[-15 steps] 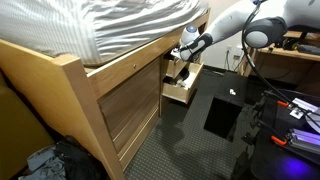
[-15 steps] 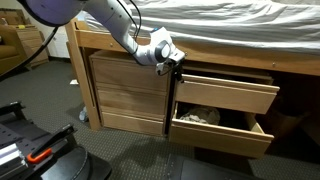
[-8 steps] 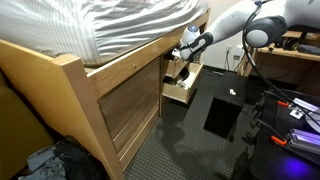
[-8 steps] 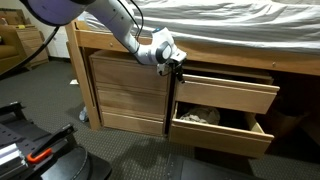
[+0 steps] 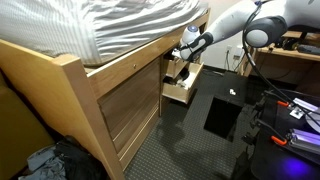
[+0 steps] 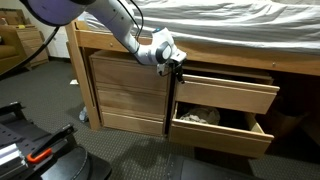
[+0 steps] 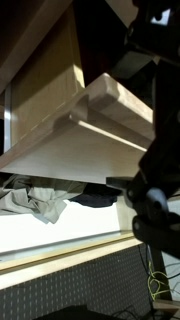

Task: Close the top drawer to the left then open the top drawer to the right.

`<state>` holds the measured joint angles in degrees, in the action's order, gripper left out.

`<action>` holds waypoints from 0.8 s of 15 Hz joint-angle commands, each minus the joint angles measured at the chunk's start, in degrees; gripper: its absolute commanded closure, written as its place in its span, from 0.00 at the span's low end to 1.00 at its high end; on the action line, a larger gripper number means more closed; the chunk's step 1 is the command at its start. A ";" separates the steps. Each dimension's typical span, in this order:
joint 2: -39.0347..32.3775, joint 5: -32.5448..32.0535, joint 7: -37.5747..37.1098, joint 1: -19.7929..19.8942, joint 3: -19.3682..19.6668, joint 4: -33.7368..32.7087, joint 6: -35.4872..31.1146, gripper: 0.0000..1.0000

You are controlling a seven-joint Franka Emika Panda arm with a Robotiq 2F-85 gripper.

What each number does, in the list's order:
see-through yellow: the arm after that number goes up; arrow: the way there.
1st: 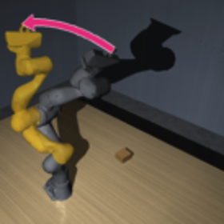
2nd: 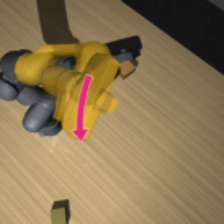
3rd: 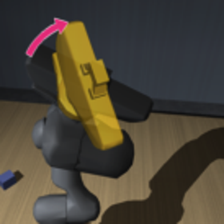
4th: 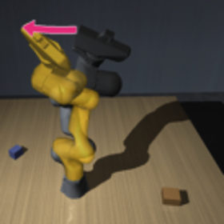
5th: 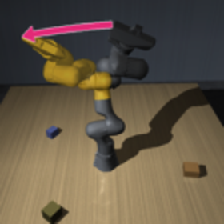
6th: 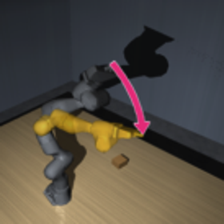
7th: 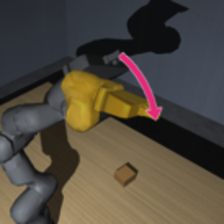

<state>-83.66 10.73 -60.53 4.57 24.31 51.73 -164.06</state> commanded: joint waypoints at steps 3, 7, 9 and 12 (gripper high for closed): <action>-0.45 -4.20 8.33 6.05 -3.89 5.18 -2.59 0.00; -0.60 -3.84 8.94 8.09 -0.42 11.14 -12.21 0.00; -0.55 -4.53 8.38 9.03 2.50 15.67 -19.51 0.00; -0.80 -0.79 4.42 5.64 11.71 23.39 -28.96 0.00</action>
<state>-84.48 8.17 -53.89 13.16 29.78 66.47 -186.95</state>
